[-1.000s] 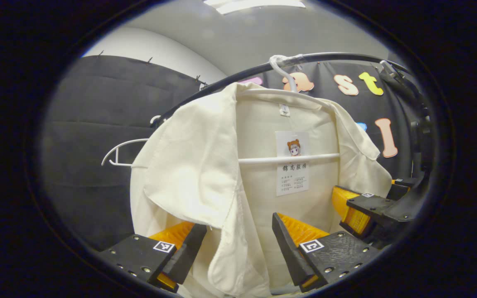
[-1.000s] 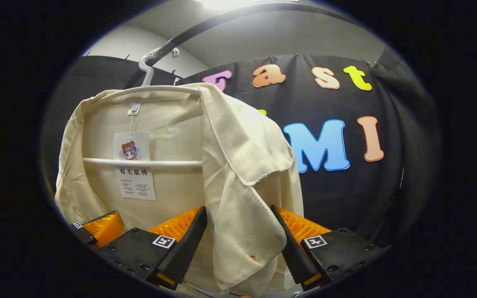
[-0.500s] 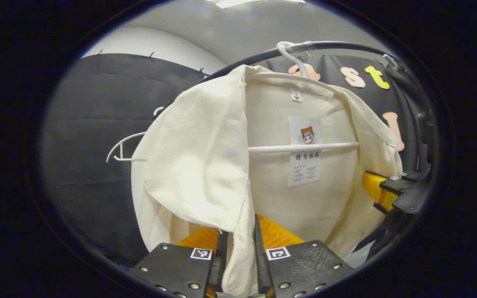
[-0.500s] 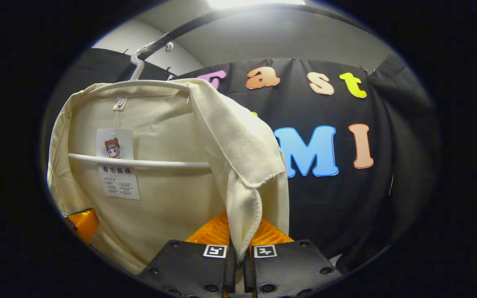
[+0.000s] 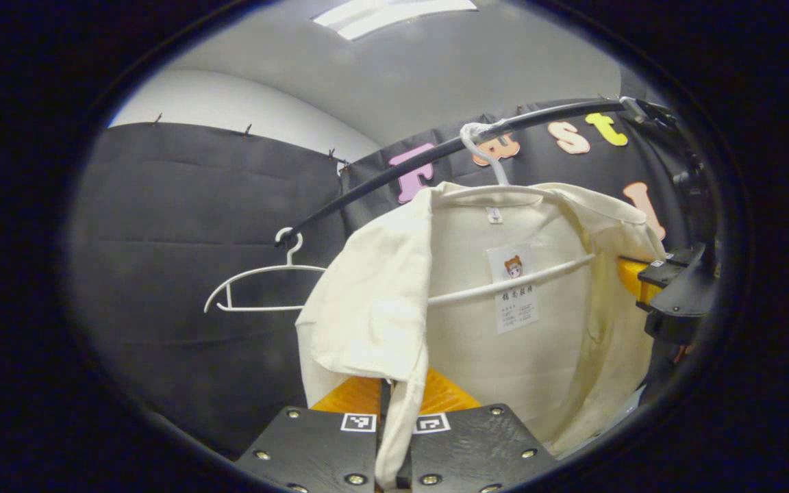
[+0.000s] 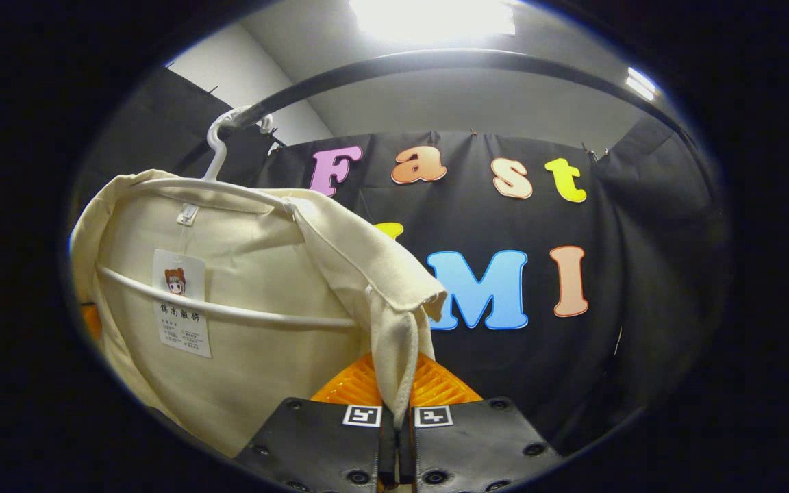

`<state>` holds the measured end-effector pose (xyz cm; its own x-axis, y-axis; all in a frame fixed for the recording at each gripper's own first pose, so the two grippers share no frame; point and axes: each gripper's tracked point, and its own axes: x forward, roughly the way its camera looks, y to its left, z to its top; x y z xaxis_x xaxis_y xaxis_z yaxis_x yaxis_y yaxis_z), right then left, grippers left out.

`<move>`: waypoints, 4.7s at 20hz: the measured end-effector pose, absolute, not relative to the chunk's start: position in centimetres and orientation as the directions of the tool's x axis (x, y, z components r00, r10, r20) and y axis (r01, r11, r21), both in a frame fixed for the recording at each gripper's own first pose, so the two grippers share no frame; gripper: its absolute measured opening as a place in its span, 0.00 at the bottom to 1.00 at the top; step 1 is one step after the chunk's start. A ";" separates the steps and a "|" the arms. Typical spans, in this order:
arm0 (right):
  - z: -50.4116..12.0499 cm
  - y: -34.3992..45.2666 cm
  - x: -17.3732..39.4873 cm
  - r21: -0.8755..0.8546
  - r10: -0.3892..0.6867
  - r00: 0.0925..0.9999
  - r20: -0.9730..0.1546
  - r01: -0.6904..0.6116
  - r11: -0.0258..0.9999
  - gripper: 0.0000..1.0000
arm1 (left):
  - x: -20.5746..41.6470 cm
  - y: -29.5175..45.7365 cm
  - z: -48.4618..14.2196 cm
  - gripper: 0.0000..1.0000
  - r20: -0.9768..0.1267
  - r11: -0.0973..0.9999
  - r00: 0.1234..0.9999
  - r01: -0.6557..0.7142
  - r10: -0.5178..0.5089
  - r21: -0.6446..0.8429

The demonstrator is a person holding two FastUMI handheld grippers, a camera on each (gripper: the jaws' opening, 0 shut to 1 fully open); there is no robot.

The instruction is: Grasp the clothes on the hanger with both hands and then place them into the laundry hamper below.

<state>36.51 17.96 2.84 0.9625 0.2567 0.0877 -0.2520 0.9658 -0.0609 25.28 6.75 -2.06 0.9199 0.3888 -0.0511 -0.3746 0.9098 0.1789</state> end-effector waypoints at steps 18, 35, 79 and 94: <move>8.1 13.3 40.9 -0.079 0.116 0.962 0.246 -0.099 0.992 0.00 | 24.0 14.4 7.6 0.02 0.184 0.838 0.887 -0.460 0.423 0.294; -0.6 15.5 47.4 -0.028 0.291 0.956 0.047 -0.290 0.957 0.05 | 30.3 15.9 5.7 0.02 0.141 0.933 0.959 -0.274 0.246 0.234; -2.8 19.2 23.8 0.162 0.503 0.856 -0.119 -0.484 0.860 0.09 | 21.2 1.8 0.7 0.02 0.050 0.973 0.977 0.210 -0.206 -0.093; -11.7 19.2 14.5 0.222 0.539 0.805 -0.249 -0.494 0.840 0.07 | 17.1 -5.9 -8.8 0.03 -0.080 0.924 0.935 0.324 -0.345 -0.203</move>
<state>14.50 19.20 -11.68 0.8045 0.5390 -0.2493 -0.4944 0.8405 0.2219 17.09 -5.88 -8.78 0.9351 -0.3452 -0.0802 0.3237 0.9240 -0.2033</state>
